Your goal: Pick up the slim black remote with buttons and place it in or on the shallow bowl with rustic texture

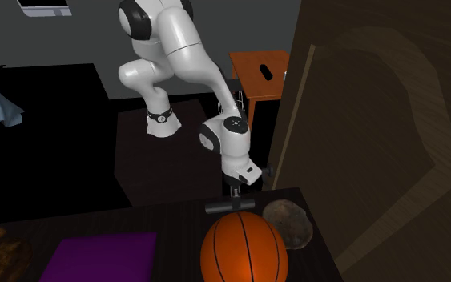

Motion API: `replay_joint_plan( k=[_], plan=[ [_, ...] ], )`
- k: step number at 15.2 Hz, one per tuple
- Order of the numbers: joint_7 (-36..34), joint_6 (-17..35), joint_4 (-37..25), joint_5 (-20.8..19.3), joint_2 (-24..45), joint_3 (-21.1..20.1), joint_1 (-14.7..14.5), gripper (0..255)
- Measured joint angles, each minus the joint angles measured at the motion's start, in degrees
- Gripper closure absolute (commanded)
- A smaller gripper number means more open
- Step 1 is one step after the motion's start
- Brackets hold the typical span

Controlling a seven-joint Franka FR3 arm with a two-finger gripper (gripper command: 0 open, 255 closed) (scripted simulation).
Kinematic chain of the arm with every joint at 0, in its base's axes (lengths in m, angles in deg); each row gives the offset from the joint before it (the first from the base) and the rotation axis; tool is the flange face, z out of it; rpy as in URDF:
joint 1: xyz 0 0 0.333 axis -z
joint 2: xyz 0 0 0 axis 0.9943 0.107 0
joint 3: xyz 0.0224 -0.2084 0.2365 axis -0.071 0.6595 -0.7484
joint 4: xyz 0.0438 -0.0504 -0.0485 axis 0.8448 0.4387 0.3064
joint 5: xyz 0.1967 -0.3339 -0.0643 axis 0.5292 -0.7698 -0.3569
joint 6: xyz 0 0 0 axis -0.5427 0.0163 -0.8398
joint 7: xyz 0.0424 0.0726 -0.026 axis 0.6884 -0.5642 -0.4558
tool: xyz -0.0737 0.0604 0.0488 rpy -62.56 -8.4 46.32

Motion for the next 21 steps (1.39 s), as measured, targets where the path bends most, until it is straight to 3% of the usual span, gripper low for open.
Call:
replay_joint_plan(
  k=[12, 13, 21],
  plan=[
    [-0.42, 3.46, -1.71, -0.67, 5.13, 0.46, -0.48, 0],
    [-0.42, 3.46, -1.71, -0.67, 5.13, 0.46, -0.48, 255],
    [-0.26, 3.13, -1.75, -0.61, 4.96, 0.26, -0.46, 255]
  ],
)
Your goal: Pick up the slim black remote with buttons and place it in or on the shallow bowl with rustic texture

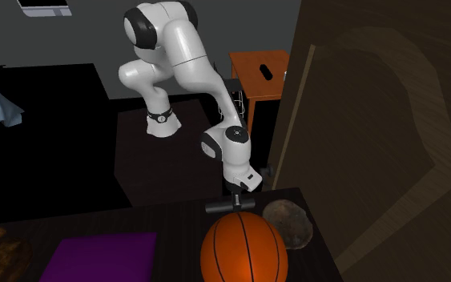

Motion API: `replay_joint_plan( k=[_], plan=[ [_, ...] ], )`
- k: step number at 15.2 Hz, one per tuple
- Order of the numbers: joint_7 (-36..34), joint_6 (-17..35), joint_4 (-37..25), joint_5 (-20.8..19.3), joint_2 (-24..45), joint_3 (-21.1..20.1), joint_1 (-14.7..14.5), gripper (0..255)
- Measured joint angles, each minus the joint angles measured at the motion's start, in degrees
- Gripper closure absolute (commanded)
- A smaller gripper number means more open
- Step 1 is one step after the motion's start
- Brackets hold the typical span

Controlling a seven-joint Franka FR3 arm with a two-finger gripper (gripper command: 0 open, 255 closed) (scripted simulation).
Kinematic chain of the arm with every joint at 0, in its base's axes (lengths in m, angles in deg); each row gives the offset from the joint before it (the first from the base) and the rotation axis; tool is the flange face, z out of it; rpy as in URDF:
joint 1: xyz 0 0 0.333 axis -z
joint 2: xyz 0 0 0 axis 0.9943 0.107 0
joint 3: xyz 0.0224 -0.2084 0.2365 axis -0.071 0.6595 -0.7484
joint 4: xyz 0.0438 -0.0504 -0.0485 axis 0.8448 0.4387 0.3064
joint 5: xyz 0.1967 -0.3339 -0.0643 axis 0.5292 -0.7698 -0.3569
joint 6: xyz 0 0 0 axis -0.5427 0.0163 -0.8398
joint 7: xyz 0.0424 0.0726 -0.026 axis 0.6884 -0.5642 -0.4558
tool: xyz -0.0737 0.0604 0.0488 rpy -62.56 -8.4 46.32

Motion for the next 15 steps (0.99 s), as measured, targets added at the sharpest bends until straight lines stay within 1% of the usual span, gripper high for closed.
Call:
replay_joint_plan(
  k=[4, 15],
  plan=[
    [-0.06, -0.26, 0.31, 0.02, -0.68, 0.06, 0.04, 255],
    [0.91, -6.53, 1.26, 1.06, -7.92, -0.81, 0.66, 255]
  ],
)
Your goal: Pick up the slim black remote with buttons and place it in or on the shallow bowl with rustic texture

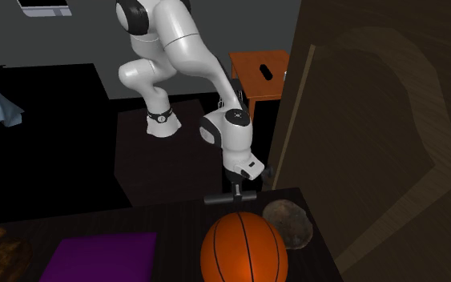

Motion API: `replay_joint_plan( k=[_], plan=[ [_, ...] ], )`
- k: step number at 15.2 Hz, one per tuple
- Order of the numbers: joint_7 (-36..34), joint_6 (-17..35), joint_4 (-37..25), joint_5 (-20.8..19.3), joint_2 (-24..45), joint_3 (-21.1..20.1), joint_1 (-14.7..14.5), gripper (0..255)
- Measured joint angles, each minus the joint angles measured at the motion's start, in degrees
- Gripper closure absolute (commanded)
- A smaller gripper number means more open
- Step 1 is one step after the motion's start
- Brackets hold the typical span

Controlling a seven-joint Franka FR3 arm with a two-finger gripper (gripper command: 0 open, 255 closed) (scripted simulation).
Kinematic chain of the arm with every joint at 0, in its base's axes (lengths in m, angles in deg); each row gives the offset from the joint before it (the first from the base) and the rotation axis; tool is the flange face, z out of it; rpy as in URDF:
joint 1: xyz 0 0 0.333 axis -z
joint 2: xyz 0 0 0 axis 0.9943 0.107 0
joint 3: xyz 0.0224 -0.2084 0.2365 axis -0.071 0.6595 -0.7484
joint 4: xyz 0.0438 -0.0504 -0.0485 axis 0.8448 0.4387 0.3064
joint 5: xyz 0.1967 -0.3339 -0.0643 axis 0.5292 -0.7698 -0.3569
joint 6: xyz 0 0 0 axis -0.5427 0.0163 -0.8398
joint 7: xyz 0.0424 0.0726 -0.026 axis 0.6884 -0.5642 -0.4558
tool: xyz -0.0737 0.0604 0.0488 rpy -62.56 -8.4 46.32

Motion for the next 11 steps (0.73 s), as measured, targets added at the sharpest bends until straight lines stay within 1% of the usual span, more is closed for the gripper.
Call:
replay_joint_plan(
  k=[11],
  plan=[
    [1.01, -6.70, -0.21, 1.13, -6.52, -0.65, 0.41, 255]
  ],
)
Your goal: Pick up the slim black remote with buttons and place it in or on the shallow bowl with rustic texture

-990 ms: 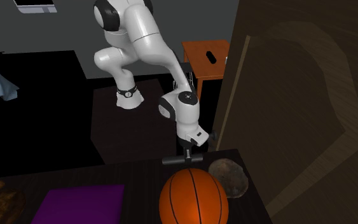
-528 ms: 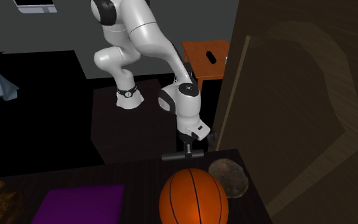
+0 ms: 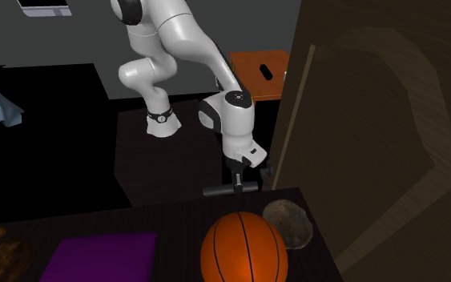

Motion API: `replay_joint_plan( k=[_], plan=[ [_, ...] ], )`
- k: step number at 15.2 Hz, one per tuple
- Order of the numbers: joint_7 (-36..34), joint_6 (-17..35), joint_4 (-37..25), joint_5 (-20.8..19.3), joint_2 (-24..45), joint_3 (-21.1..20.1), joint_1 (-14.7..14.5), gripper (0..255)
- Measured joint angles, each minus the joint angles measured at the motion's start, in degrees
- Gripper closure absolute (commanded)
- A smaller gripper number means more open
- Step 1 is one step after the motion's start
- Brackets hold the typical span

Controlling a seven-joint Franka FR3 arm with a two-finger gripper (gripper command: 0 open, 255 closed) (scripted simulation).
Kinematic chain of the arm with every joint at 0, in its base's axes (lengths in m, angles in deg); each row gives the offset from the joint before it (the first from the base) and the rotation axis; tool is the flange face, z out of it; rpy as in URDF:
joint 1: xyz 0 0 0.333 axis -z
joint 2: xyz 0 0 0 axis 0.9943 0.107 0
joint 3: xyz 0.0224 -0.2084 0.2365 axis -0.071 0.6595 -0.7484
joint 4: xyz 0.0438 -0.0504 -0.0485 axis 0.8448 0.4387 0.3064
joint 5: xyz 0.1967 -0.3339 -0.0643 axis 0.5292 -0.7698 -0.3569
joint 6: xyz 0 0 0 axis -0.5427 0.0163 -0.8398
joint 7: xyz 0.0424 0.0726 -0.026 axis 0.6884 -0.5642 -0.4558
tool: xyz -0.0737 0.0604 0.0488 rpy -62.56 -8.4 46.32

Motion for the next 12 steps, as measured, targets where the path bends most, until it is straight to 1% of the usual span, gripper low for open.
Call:
replay_joint_plan(
  k=[2, 4, 8, 9, 12],
  plan=[
    [-0.70, -1.40, -3.02, -0.13, 1.67, -0.16, -0.56, 255],
    [-1.99, -2.88, -7.66, -0.48, 4.89, -0.36, -1.60, 255],
    [-3.58, -7.18, -19.11, -0.87, 12.16, -0.55, -3.24, 255],
    [-3.82, -9.13, -23.38, -0.88, 14.50, -0.60, -3.66, 255],
    [-5.00, -13.19, -33.37, -1.11, 20.51, -0.69, -5.19, 255]
  ],
)
